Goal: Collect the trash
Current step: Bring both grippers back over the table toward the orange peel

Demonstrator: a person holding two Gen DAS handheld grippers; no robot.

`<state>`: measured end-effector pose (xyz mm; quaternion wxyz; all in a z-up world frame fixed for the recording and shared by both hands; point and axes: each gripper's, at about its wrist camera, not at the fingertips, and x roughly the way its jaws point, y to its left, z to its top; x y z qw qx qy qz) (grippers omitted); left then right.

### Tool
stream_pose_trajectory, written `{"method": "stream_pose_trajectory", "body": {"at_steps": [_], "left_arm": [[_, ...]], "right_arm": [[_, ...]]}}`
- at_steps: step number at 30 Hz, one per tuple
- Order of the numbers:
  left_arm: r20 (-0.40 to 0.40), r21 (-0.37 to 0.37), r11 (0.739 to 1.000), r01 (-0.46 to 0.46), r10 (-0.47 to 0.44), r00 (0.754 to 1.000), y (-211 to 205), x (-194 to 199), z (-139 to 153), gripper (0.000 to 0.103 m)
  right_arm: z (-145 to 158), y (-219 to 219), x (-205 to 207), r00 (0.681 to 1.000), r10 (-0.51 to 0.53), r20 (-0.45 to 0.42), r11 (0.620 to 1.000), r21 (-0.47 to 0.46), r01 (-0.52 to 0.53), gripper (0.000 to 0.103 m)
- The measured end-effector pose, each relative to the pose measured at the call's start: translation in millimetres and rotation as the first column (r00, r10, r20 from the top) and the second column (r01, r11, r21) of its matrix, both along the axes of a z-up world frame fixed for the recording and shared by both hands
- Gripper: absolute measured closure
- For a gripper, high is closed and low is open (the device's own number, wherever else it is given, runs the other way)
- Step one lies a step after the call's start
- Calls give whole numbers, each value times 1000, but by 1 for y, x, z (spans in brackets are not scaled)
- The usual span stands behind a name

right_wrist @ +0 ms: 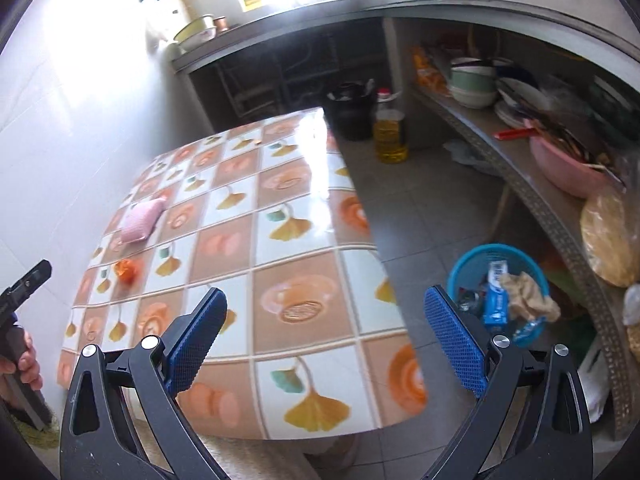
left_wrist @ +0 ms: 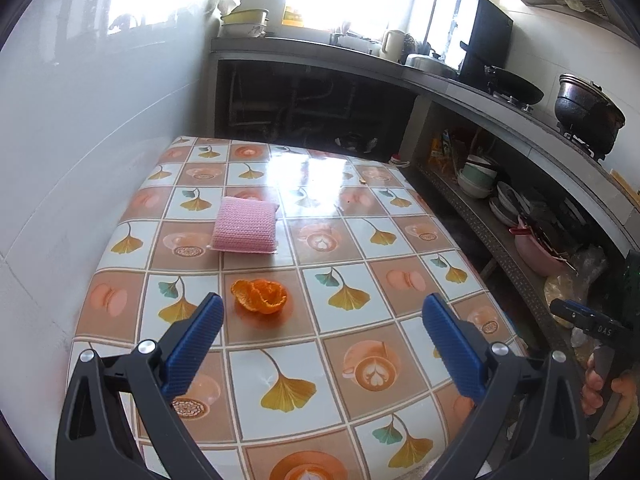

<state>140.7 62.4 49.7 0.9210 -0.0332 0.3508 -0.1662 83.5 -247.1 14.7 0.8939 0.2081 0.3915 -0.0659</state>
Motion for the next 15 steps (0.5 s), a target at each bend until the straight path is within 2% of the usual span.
{"method": "stream_pose_trajectory", "body": {"at_steps": [9, 15], "left_arm": [[-42, -1, 999, -44, 43, 998, 22, 1, -22, 6], [-44, 1, 1000, -11, 12, 999, 18, 22, -40, 6]], "right_arm": [[0, 36, 29, 994, 111, -12, 994, 23, -110, 8], [-5, 56, 45, 987, 158, -42, 987, 44, -156, 8]]}}
